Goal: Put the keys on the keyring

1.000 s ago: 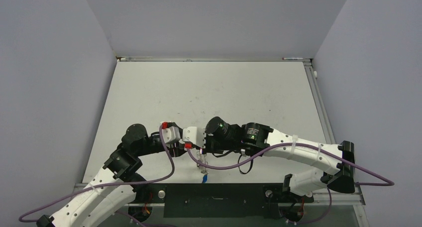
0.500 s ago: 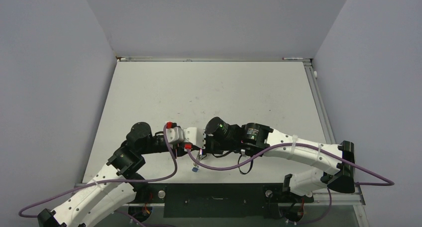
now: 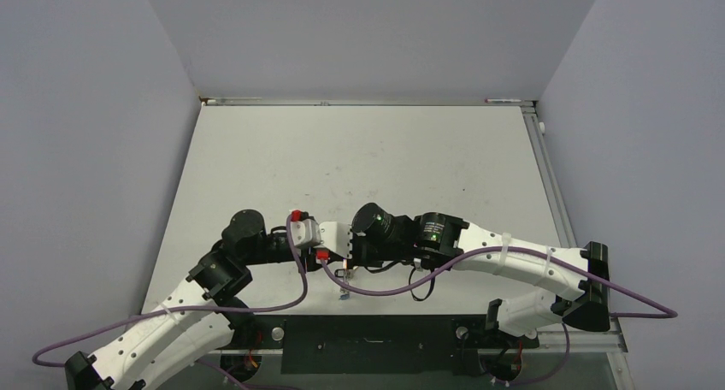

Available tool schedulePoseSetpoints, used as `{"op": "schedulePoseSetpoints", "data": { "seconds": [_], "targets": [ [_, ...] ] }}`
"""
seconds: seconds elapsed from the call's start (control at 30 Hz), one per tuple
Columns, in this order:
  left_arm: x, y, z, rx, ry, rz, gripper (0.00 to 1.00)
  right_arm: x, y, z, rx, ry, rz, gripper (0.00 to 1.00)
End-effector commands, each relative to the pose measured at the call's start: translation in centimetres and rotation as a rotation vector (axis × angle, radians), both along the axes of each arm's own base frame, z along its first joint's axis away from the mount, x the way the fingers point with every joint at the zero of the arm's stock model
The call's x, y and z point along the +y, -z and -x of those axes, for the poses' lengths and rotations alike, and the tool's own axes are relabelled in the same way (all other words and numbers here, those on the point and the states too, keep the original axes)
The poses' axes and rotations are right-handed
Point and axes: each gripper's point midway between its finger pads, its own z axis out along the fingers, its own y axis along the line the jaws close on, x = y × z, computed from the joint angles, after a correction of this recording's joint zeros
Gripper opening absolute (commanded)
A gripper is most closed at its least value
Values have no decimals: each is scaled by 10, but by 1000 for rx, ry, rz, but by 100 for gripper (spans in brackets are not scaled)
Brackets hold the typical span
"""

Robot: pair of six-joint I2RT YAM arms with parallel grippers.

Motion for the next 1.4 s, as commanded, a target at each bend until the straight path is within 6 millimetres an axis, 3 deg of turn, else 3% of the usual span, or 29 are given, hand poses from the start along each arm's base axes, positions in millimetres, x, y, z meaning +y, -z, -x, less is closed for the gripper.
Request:
{"op": "schedulePoseSetpoints", "data": {
  "seconds": [0.0,0.2,0.37,0.5,1.07,1.37],
  "targets": [
    [-1,-7,-2,-37,-7,8,28,12,-40,1,-46,-23,-139,5],
    [-1,-3,-2,-31,-8,-8,27,11,-43,0,-59,-17,-151,5],
    [1,-9,-2,-46,-19,5,41,8,-47,-1,-75,-6,-169,5],
    [4,-19,1,-84,-22,49,42,6,-51,0,-79,-9,-188,5],
    [3,-23,3,-105,-8,70,26,10,-56,4,-71,-33,-214,5],
    [2,-21,4,-86,0,68,27,15,-50,4,-60,-43,-201,5]
  ]
}}
